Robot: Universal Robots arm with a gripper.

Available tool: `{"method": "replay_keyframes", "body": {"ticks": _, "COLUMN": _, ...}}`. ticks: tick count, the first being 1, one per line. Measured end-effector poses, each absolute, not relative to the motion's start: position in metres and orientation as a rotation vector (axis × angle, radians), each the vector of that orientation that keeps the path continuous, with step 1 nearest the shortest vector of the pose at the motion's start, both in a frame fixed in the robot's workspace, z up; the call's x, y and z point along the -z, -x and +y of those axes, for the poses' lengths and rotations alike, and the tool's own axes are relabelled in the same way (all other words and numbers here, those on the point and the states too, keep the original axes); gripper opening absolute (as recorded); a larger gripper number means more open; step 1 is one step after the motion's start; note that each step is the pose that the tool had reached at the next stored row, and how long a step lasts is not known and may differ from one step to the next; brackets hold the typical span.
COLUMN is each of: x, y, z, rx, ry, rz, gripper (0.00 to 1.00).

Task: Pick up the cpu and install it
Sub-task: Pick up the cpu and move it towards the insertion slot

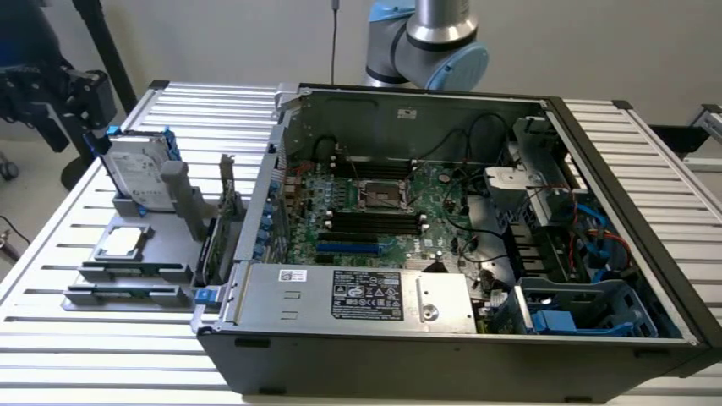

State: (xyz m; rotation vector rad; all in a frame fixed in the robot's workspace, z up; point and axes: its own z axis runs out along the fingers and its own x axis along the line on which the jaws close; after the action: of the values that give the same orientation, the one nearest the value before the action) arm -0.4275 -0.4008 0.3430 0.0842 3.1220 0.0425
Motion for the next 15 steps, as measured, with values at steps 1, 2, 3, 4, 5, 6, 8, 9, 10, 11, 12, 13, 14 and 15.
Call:
{"method": "replay_keyframes", "body": {"ticks": 1, "x": -0.341, "y": 0.427, "z": -0.401, "rx": -0.043, "ry": -0.082, "rz": 3.122, "gripper": 0.6}}
{"method": "replay_keyframes", "body": {"ticks": 2, "x": -0.339, "y": 0.427, "z": -0.401, "rx": -0.042, "ry": -0.079, "rz": 3.122, "gripper": 0.6}}
{"method": "replay_keyframes", "body": {"ticks": 3, "x": -0.338, "y": 0.427, "z": -0.401, "rx": -0.043, "ry": -0.078, "rz": 3.122, "gripper": 0.6}}
{"method": "replay_keyframes", "body": {"ticks": 4, "x": -0.336, "y": 0.427, "z": -0.401, "rx": -0.043, "ry": -0.077, "rz": 3.122, "gripper": 0.6}}
{"method": "replay_keyframes", "body": {"ticks": 5, "x": -0.334, "y": 0.427, "z": -0.401, "rx": -0.043, "ry": -0.076, "rz": 3.122, "gripper": 0.6}}
{"method": "replay_keyframes", "body": {"ticks": 6, "x": -0.332, "y": 0.427, "z": -0.401, "rx": -0.043, "ry": -0.075, "rz": 3.122, "gripper": 0.6}}
{"method": "replay_keyframes", "body": {"ticks": 8, "x": -0.329, "y": 0.427, "z": -0.401, "rx": -0.043, "ry": -0.072, "rz": 3.122, "gripper": 0.6}}
{"method": "replay_keyframes", "body": {"ticks": 9, "x": -0.327, "y": 0.427, "z": -0.401, "rx": -0.043, "ry": -0.069, "rz": 3.123, "gripper": 0.6}}
{"method": "replay_keyframes", "body": {"ticks": 10, "x": -0.325, "y": 0.427, "z": -0.401, "rx": -0.043, "ry": -0.065, "rz": 3.123, "gripper": 0.6}}
{"method": "replay_keyframes", "body": {"ticks": 11, "x": -0.323, "y": 0.427, "z": -0.401, "rx": -0.043, "ry": -0.061, "rz": 3.123, "gripper": 0.6}}
{"method": "replay_keyframes", "body": {"ticks": 12, "x": -0.321, "y": 0.427, "z": -0.401, "rx": -0.043, "ry": -0.057, "rz": 3.123, "gripper": 0.6}}
{"method": "replay_keyframes", "body": {"ticks": 13, "x": -0.319, "y": 0.427, "z": -0.401, "rx": -0.043, "ry": -0.052, "rz": 3.123, "gripper": 0.6}}
{"method": "replay_keyframes", "body": {"ticks": 14, "x": -0.318, "y": 0.427, "z": -0.401, "rx": -0.043, "ry": -0.045, "rz": 3.123, "gripper": 0.6}}
{"method": "replay_keyframes", "body": {"ticks": 15, "x": -0.316, "y": 0.427, "z": -0.402, "rx": -0.043, "ry": -0.038, "rz": 3.123, "gripper": 0.6}}
